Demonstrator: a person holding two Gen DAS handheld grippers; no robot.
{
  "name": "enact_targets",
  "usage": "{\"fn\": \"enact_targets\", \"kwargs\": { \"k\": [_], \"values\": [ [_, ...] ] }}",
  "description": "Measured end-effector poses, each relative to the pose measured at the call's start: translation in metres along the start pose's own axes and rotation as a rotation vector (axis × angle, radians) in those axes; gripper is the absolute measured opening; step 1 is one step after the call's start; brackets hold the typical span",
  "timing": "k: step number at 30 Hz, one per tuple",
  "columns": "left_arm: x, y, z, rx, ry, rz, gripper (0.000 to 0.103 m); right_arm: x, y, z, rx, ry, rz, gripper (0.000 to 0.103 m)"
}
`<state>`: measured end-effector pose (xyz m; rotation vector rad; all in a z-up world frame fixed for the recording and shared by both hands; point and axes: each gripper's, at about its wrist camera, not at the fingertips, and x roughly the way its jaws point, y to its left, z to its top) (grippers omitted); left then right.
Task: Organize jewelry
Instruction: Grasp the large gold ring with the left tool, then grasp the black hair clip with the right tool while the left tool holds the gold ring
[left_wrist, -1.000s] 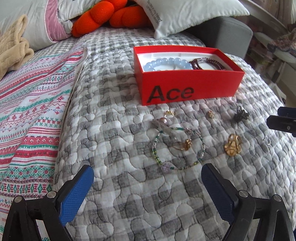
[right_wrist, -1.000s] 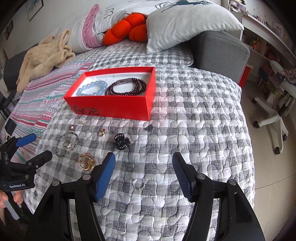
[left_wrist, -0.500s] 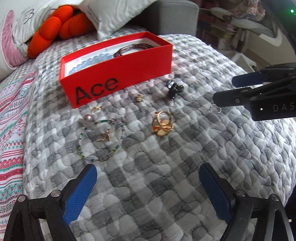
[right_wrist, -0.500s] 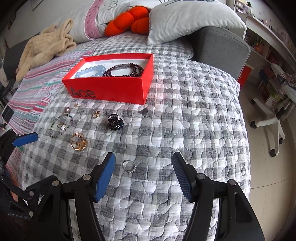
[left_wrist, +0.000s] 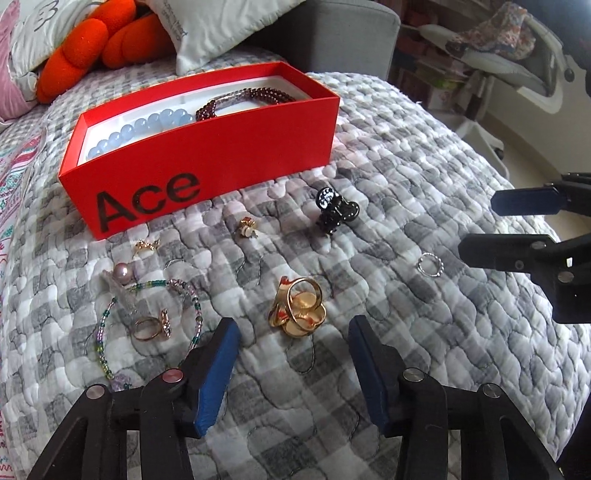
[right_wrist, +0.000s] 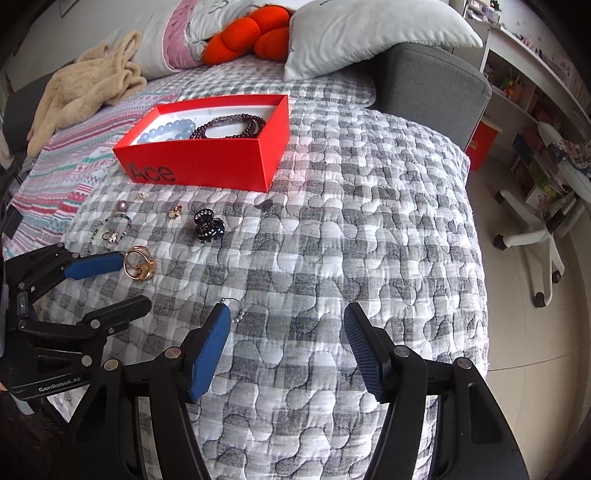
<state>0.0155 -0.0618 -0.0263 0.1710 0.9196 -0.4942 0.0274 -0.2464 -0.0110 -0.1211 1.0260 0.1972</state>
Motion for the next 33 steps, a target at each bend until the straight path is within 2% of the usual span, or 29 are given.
{"fn": "enact_targets", "kwargs": {
  "k": [2,4,6,10,24,33],
  "values": [
    [0.002,-0.001,0.002,-0.002,-0.003,-0.002,0.046,-0.001,-0.003,-0.001,0.006,0.0,-0.003,0.067],
    [0.003,-0.002,0.004,-0.001,-0.003,0.001,0.032,-0.001,-0.006,-0.002,0.013,0.003,-0.002,0.067],
    [0.003,-0.002,0.006,-0.003,-0.001,0.007,0.025,-0.001,-0.008,-0.002,0.018,0.004,-0.004,0.067],
    [-0.003,0.001,0.008,-0.027,-0.003,-0.016,0.021,0.0,-0.009,-0.001,0.022,0.005,-0.002,0.067],
    [-0.046,0.028,0.003,-0.082,-0.073,0.043,0.021,0.015,0.02,0.015,-0.014,0.014,0.026,0.067],
    [-0.053,0.048,-0.002,-0.148,-0.069,0.063,0.021,0.033,0.046,0.032,-0.021,0.028,0.066,0.067]
  ]
}}
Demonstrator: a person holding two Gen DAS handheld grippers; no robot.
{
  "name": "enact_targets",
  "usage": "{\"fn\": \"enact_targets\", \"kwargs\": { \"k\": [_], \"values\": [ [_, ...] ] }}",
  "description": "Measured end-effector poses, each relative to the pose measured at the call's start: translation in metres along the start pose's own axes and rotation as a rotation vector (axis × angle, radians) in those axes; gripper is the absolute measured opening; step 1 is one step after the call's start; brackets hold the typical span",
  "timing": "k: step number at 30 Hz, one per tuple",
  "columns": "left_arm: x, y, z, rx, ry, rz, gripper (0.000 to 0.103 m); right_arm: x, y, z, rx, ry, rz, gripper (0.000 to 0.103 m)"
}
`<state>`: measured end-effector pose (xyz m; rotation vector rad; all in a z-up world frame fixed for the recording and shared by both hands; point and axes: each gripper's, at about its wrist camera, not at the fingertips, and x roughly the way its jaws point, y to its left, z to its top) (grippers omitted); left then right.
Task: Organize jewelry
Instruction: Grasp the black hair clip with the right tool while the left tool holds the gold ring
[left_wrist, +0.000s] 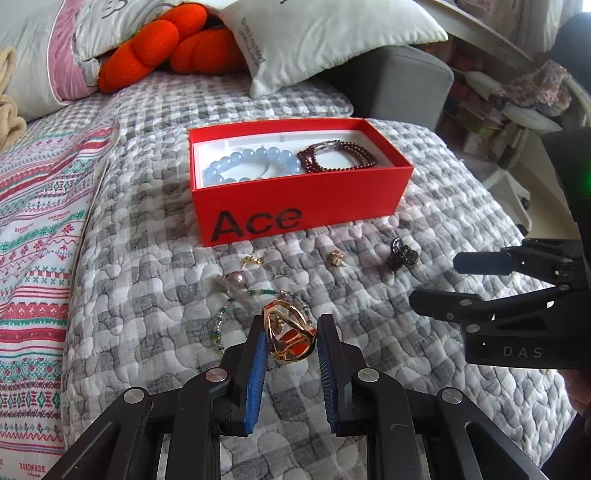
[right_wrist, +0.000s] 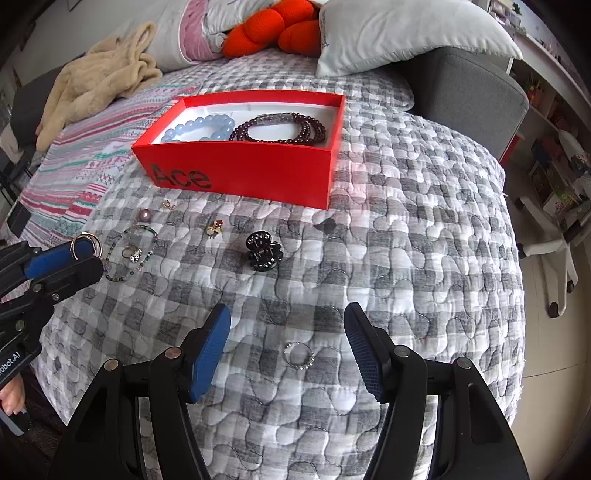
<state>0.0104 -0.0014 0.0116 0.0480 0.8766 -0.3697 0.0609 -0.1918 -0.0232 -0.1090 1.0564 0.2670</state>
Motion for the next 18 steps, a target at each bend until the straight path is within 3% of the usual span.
{"fn": "enact_targets", "kwargs": {
  "k": [10,18],
  "values": [
    [-0.003,0.012,0.0,-0.025,0.003,0.01,0.021,0.017,0.012,0.016,-0.008,-0.012,0.026,0.066],
    [-0.003,0.015,0.001,-0.033,0.002,0.009,0.021,0.024,0.01,0.026,-0.002,-0.015,0.038,0.044]
  ]
}}
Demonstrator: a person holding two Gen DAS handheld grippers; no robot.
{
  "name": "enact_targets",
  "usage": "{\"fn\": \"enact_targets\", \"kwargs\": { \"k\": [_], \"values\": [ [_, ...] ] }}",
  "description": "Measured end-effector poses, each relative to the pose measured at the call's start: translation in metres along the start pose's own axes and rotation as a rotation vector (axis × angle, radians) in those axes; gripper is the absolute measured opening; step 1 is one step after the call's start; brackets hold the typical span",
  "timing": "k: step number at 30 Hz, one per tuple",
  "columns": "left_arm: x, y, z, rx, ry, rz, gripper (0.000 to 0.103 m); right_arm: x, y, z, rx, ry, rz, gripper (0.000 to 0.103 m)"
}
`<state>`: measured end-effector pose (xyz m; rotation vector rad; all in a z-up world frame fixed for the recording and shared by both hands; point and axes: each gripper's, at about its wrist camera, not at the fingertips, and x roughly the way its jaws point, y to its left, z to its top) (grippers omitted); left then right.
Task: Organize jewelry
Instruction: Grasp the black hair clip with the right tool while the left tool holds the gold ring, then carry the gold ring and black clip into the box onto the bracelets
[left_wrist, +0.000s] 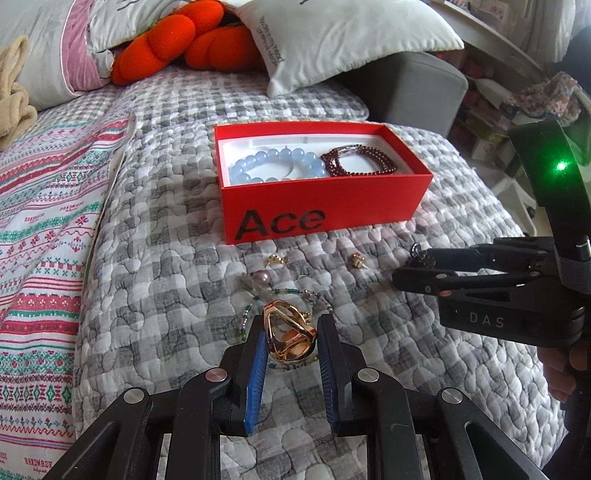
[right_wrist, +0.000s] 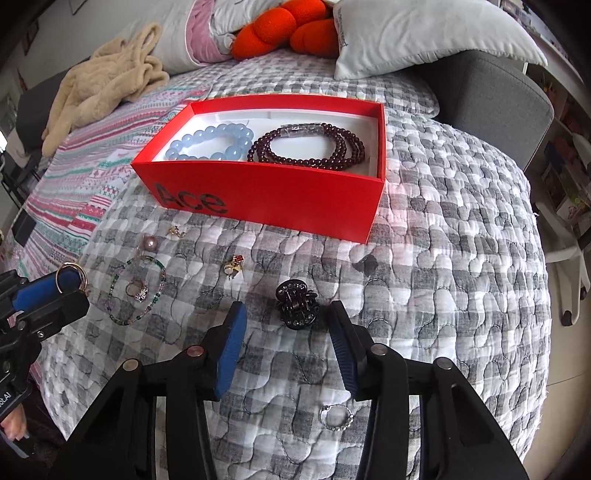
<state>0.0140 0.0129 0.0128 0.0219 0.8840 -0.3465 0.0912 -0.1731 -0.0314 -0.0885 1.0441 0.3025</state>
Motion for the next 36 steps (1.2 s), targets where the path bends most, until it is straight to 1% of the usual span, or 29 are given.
{"fn": "enact_targets", "kwargs": {
  "k": [2,5,17,21,27,36],
  "values": [
    [0.0,0.0,0.0,0.001,0.0,0.0,0.021,-0.001,-0.001,0.0,0.003,-0.002,0.002,0.033],
    [0.0,0.0,0.0,0.0,0.0,0.0,0.021,-0.001,-0.005,0.0,0.009,-0.001,0.007,0.026],
    [-0.001,0.001,0.008,-0.007,-0.016,0.008,0.021,-0.019,-0.002,-0.004,0.012,0.003,0.037,0.025],
    [-0.005,0.003,0.015,-0.016,-0.043,0.011,0.021,-0.035,-0.003,-0.001,0.021,-0.026,0.05,0.025],
    [-0.008,0.008,0.034,-0.057,-0.091,0.011,0.021,-0.056,-0.012,0.01,0.055,-0.091,0.068,0.025],
    [0.001,0.008,0.062,-0.102,-0.157,0.012,0.021,-0.067,-0.025,0.03,0.102,-0.163,0.088,0.025]
  ]
}}
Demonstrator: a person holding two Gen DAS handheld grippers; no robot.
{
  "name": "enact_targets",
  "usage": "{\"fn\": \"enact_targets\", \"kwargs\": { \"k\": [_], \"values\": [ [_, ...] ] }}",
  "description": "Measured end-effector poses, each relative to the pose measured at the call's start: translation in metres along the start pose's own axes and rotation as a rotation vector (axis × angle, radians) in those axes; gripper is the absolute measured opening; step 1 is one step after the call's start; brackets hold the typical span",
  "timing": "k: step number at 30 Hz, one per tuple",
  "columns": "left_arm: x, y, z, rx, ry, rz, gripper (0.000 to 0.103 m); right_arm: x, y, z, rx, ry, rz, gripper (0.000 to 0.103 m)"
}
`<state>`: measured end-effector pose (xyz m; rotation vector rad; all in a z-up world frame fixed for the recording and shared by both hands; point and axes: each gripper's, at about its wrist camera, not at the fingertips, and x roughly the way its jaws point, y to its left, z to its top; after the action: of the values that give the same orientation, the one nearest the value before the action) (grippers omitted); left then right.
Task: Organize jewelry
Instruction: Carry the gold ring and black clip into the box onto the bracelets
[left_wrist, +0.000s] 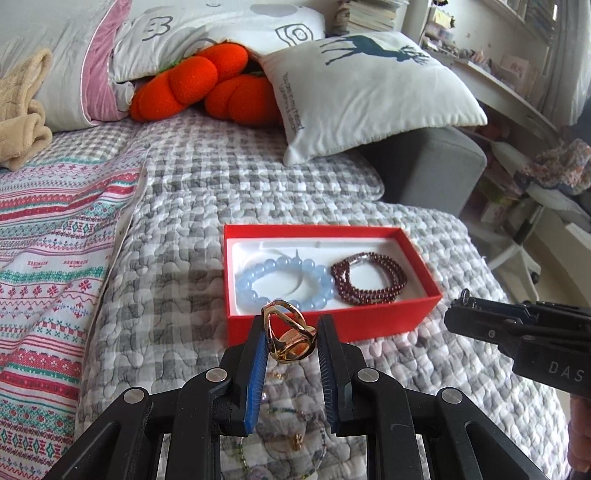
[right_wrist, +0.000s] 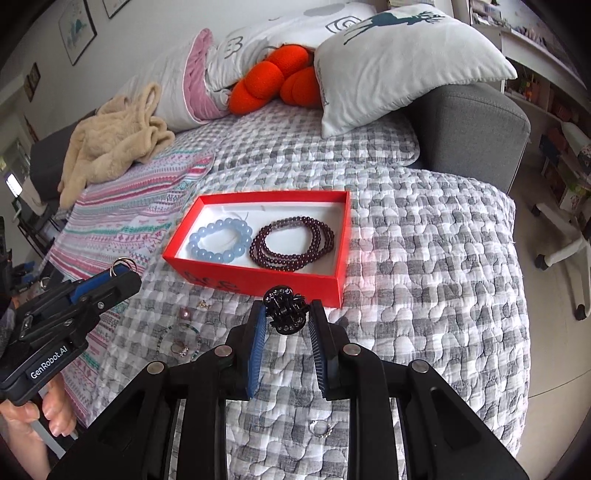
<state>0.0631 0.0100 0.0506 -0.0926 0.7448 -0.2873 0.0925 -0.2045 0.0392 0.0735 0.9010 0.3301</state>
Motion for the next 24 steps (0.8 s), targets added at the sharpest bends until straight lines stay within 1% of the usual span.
{"fn": "enact_targets", "kwargs": {
  "k": [6,12,18,22,24],
  "values": [
    [0.021,-0.004,0.011,-0.019,-0.013,0.025,0.021,0.006,-0.001,0.013,0.01,-0.032,0.013,0.025],
    [0.043,-0.008,0.016,-0.018,-0.024,0.057,0.021,0.023,-0.004,0.022,0.0,-0.053,0.011,0.026],
    [0.066,-0.006,0.018,-0.016,-0.013,0.097,0.021,0.038,-0.014,0.026,0.008,-0.047,0.004,0.026],
    [0.08,-0.002,0.016,-0.023,0.008,0.119,0.021,0.041,-0.019,0.026,0.011,-0.042,0.013,0.026],
    [0.083,-0.002,0.015,-0.019,0.003,0.132,0.022,0.042,-0.019,0.027,0.006,-0.042,0.014,0.026]
  ]
}}
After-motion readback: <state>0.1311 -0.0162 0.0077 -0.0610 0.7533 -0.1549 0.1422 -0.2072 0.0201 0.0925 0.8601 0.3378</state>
